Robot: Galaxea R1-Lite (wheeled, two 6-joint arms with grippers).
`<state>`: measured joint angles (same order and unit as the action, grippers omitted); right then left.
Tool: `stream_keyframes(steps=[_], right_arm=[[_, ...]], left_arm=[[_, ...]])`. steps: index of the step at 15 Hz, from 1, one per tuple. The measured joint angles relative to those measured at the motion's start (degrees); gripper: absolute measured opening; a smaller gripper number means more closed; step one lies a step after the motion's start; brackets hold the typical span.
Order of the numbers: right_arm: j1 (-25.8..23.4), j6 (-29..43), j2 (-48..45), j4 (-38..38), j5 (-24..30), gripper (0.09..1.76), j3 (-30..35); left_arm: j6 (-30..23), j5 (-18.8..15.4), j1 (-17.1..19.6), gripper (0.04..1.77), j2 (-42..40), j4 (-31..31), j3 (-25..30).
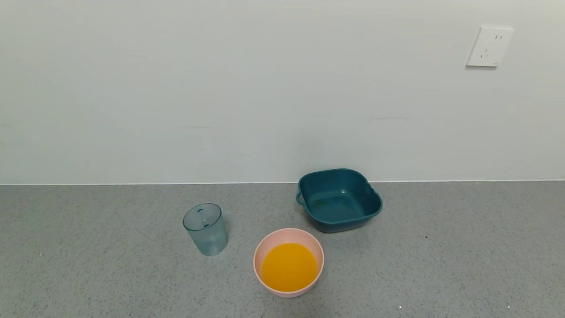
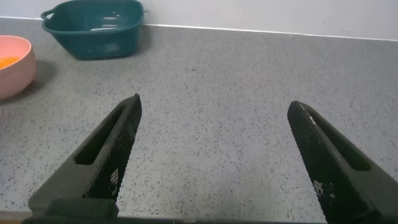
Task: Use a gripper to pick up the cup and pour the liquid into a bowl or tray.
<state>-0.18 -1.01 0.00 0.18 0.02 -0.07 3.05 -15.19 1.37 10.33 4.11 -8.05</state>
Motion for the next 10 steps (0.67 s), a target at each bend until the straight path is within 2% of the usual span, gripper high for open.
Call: stream_keyframes(steps=[3,5,10], right_arm=[[0.0,0.0,0.0,0.0,0.0,1.71,0.0],[0.0,0.0,0.0,0.0,0.0,1.71,0.0],[0.0,0.0,0.0,0.0,0.0,1.71,0.0]], left_arm=[[0.3,0.7,-0.8,1.72,-5.3,0.6,0.5],[1.2,5.6,-1.1,1.72,-8.3,0.7,1.3],[3.8,11.8,-1.2,1.72,-10.2,-1.5,3.6]])
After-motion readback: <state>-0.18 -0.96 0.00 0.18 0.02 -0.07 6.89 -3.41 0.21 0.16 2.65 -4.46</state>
